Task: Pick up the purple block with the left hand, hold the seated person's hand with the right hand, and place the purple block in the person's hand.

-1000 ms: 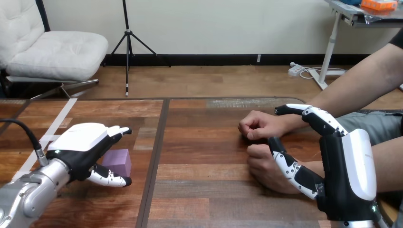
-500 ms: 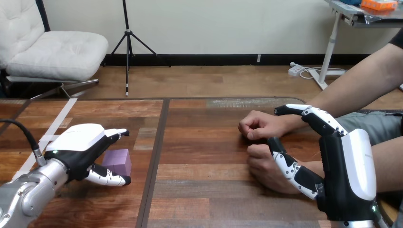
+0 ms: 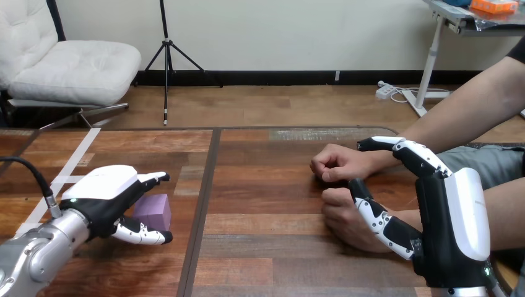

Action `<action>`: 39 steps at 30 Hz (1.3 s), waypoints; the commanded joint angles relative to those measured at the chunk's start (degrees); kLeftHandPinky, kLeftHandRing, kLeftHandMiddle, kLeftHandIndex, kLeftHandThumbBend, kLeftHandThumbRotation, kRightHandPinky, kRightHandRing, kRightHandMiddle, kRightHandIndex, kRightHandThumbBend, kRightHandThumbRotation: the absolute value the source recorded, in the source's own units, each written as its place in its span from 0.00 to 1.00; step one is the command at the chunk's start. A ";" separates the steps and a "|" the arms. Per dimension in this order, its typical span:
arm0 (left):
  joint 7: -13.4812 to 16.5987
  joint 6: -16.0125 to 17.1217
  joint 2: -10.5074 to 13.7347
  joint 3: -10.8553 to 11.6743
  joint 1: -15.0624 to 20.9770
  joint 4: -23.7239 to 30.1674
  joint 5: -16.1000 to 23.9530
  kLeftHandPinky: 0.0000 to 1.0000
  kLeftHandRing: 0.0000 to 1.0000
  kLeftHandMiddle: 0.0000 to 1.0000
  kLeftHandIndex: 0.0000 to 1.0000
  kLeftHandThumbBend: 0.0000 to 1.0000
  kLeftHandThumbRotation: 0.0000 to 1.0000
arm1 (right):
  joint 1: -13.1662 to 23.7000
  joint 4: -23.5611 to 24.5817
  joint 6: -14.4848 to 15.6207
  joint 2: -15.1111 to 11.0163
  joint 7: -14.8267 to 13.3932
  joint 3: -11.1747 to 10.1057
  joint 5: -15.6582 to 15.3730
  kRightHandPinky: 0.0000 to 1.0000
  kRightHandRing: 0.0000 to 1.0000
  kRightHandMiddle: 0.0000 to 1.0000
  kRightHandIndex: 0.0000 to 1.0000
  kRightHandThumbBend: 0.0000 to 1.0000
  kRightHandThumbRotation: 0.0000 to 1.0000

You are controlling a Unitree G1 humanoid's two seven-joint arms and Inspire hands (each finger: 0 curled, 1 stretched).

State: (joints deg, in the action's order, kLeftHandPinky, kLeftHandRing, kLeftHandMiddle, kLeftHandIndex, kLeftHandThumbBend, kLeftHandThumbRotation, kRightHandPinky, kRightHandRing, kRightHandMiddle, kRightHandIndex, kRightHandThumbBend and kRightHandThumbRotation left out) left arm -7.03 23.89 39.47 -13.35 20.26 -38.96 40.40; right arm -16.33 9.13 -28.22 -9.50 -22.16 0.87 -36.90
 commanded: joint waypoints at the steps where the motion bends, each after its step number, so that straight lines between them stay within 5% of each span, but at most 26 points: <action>1: 1.80 0.69 -0.36 -0.60 4.67 -0.95 -0.80 0.73 0.86 0.90 0.92 0.64 0.47 | 2.60 3.10 -0.02 -1.11 0.44 -0.87 0.44 0.71 0.74 0.70 0.65 0.39 0.00; 19: 2.44 0.08 -1.07 -1.40 5.16 -2.88 -0.59 0.78 0.89 0.92 0.94 0.65 0.54 | 2.47 3.45 0.25 -1.27 1.12 -1.29 -0.52 0.72 0.74 0.69 0.65 0.39 0.00; 39: 7.82 2.05 -1.73 -3.13 6.13 -7.59 -0.21 0.89 0.95 0.95 0.96 0.67 0.59 | 1.98 4.22 1.16 -1.38 2.16 -1.28 -0.88 0.73 0.75 0.69 0.64 0.39 0.00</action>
State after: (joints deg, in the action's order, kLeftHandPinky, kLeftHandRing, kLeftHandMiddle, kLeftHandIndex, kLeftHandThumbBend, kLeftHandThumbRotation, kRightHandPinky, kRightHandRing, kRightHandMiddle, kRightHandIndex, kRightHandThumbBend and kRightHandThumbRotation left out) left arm -1.41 24.79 38.17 -16.01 21.50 -45.86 40.68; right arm -16.38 10.54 -27.24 -10.02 -20.15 -0.16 -37.27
